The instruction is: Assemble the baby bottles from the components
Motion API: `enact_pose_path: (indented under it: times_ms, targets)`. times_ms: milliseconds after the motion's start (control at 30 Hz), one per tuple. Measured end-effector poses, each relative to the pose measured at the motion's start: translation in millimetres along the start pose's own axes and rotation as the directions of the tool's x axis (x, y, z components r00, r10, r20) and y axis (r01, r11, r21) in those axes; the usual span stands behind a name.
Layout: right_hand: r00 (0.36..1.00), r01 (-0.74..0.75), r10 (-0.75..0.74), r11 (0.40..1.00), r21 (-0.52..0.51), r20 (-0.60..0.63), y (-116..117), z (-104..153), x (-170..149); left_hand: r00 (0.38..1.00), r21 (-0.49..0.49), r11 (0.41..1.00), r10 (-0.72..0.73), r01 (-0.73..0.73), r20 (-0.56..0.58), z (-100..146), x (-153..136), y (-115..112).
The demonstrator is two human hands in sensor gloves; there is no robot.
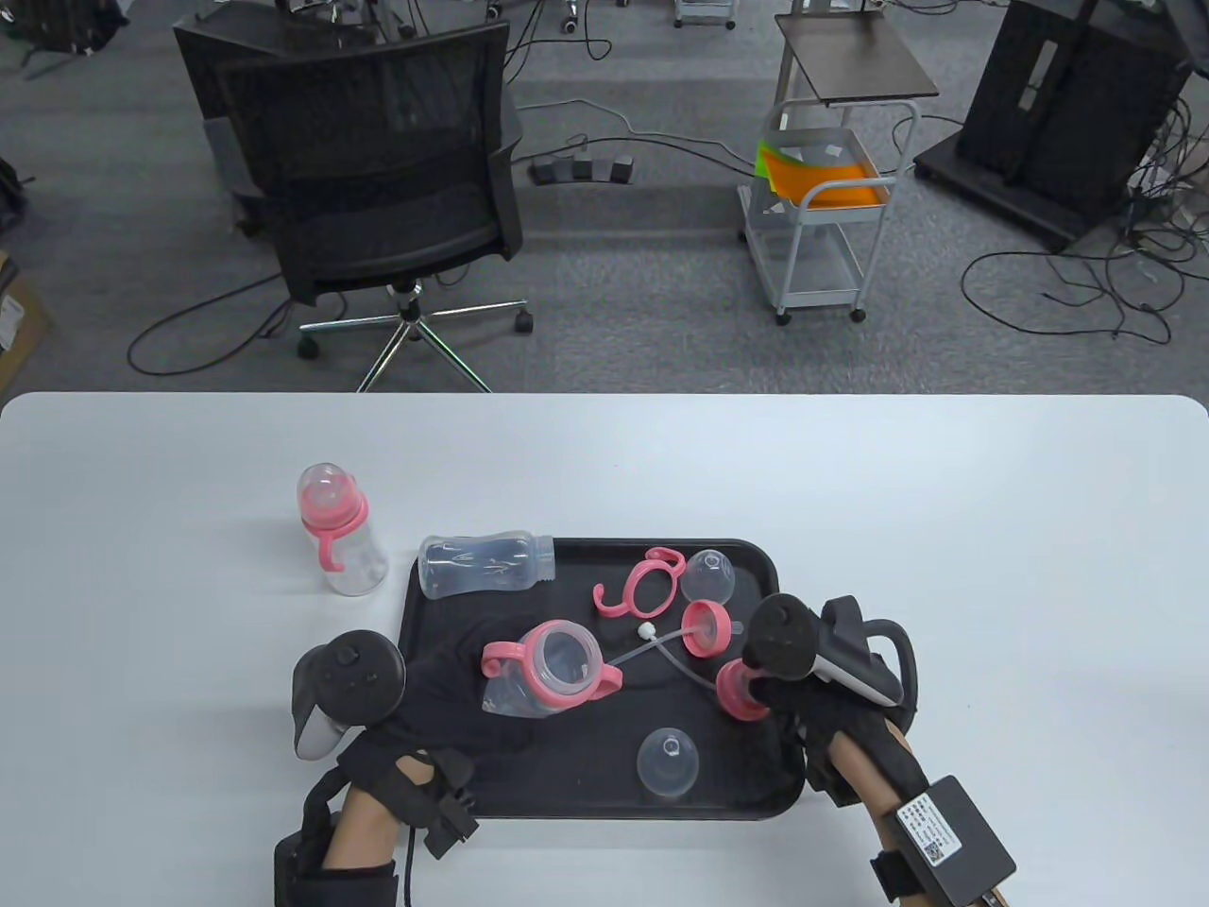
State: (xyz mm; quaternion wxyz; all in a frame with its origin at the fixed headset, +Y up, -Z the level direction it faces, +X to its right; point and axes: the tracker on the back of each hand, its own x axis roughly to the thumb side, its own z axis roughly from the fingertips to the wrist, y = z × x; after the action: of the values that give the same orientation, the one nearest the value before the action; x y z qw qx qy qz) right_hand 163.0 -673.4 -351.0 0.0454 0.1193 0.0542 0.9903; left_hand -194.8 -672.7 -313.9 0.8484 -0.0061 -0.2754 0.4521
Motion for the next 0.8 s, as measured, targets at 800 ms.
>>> enact_pose_path:
  times_ms: [800]
  targets:
    - [0.979, 0.137, -0.107, 0.975, -0.174, 0.173, -61.0, 44.3, 19.9, 1.0, -0.007, 1.0, -0.011, 0.01, -0.009, -0.8, -1.8, -1.6]
